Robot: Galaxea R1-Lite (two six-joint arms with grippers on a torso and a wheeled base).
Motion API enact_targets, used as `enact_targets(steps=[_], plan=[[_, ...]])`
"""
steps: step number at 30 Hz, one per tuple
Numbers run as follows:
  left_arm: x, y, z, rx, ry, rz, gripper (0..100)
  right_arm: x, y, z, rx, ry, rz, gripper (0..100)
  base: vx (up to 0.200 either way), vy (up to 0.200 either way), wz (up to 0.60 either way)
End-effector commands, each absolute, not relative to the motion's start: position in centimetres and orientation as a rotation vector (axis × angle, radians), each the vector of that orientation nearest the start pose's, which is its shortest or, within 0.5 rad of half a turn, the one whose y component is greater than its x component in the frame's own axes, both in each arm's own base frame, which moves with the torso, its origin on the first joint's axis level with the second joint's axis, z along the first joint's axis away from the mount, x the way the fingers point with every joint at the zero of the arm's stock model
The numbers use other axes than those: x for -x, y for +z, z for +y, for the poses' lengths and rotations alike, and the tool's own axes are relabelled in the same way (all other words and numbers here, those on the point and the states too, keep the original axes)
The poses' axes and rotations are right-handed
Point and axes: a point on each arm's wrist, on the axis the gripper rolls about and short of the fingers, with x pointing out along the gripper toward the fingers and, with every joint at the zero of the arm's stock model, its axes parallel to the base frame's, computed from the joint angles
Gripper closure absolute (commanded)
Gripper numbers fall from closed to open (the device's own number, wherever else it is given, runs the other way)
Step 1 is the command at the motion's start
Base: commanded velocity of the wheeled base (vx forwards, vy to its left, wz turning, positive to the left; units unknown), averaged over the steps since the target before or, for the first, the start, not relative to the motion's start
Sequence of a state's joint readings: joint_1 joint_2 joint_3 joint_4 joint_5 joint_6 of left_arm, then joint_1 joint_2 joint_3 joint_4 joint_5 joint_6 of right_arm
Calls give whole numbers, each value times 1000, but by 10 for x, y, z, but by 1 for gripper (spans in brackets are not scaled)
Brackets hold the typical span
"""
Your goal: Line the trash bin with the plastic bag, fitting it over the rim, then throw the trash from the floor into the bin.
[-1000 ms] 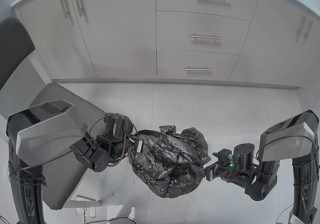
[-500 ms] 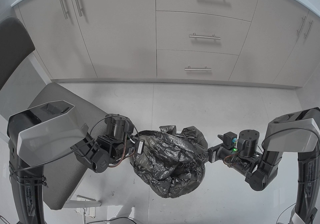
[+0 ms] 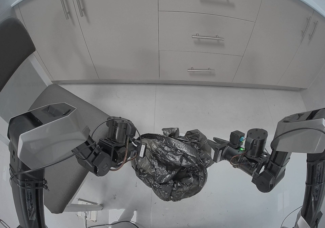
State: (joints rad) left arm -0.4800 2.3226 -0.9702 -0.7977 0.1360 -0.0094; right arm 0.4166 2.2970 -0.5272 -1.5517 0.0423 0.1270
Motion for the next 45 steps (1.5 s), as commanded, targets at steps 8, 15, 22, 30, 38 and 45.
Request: enact_targets(steps=[8, 15, 22, 30, 38, 45], plan=[[-360, 8, -185, -155, -333, 509, 100, -325, -6, 161, -181, 458, 290, 100, 0, 0, 0], [-360, 6, -185, -155, -333, 514, 100, -345, -8, 168, -179, 440, 306, 100, 0, 0, 0], [-360, 6, -185, -155, -333, 514, 100, -354, -14, 175, -169, 432, 333, 100, 0, 0, 0], [-360, 6, -185, -155, -333, 514, 100, -348, -26, 180, -132, 439, 472, 100, 0, 0, 0], [-361, 2, -185, -158, -332, 520, 100, -365, -34, 186, -117, 427, 549, 100, 0, 0, 0], [-361, 2, -185, -158, -333, 519, 100, -390, -39, 197, -107, 415, 596, 100, 0, 0, 0]])
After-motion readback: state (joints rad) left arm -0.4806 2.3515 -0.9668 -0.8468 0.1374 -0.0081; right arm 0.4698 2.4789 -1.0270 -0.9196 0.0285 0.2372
